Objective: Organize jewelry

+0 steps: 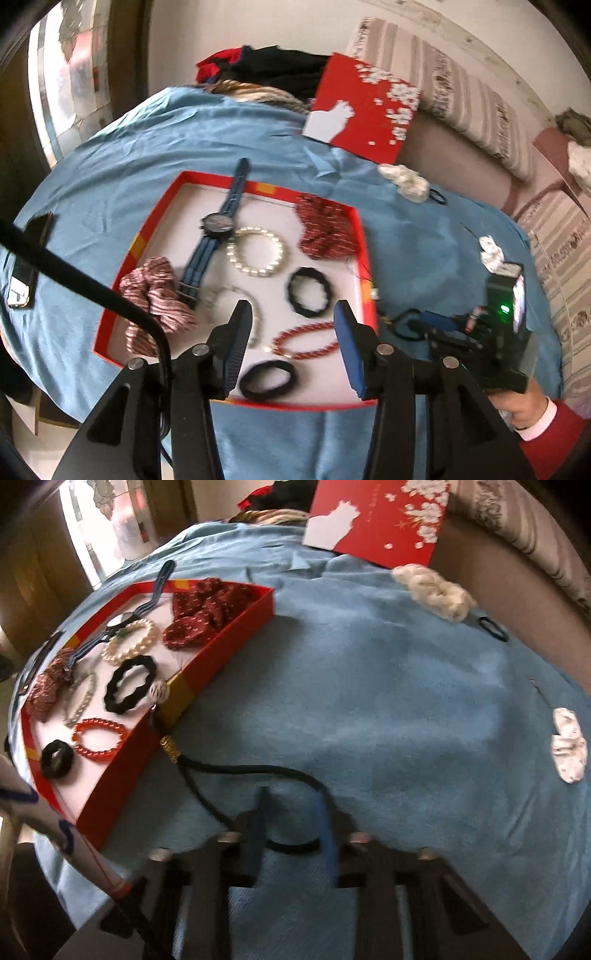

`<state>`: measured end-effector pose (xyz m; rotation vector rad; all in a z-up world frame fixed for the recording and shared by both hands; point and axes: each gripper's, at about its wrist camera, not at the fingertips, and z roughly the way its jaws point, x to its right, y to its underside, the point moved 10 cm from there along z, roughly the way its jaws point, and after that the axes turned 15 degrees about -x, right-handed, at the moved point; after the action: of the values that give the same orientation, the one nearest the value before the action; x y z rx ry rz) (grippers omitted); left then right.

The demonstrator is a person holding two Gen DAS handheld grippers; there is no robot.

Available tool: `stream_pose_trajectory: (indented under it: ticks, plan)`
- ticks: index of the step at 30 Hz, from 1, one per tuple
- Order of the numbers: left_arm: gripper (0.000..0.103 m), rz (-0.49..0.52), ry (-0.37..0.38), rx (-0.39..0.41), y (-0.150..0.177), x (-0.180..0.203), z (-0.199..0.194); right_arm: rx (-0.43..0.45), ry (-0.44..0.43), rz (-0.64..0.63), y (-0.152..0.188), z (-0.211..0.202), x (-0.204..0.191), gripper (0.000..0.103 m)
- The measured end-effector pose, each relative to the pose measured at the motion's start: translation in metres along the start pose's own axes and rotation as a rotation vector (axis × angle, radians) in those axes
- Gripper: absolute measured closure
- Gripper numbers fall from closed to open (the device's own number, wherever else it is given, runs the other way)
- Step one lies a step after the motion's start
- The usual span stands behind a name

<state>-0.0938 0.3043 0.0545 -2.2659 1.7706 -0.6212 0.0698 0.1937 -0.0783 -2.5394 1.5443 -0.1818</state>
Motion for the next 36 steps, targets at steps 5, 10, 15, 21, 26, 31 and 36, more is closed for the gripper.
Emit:
stream_pose_trajectory:
  ticks: [5,10,15,21,26,31,36]
  plan:
    - [0.058,0.047,0.036,0.001,0.004,0.034,-0.003,-0.01,0.053,0.047,0.021,-0.007,0.033,0.101]
    - [0.058,0.11,0.062,-0.033,0.006,0.078,0.01,-0.026,0.049,0.141,0.062,-0.014,0.084,0.101]
    - [0.054,0.184,0.121,-0.108,0.018,0.138,0.037,-0.009,-0.083,0.233,0.094,-0.03,0.118,0.091]
    - [0.054,0.238,0.152,-0.221,0.041,0.196,0.092,0.135,-0.159,0.405,0.105,-0.068,0.193,0.067]
    - [0.054,0.203,0.219,-0.322,0.053,0.226,0.136,0.185,-0.122,0.567,0.089,-0.07,0.278,0.064]
    - [0.054,0.179,0.273,-0.365,0.053,0.251,0.161,0.199,-0.15,0.663,0.052,-0.052,0.328,0.061]
    - [0.054,0.162,0.294,-0.352,0.041,0.271,0.173,0.158,-0.156,0.702,0.028,-0.024,0.342,0.069]
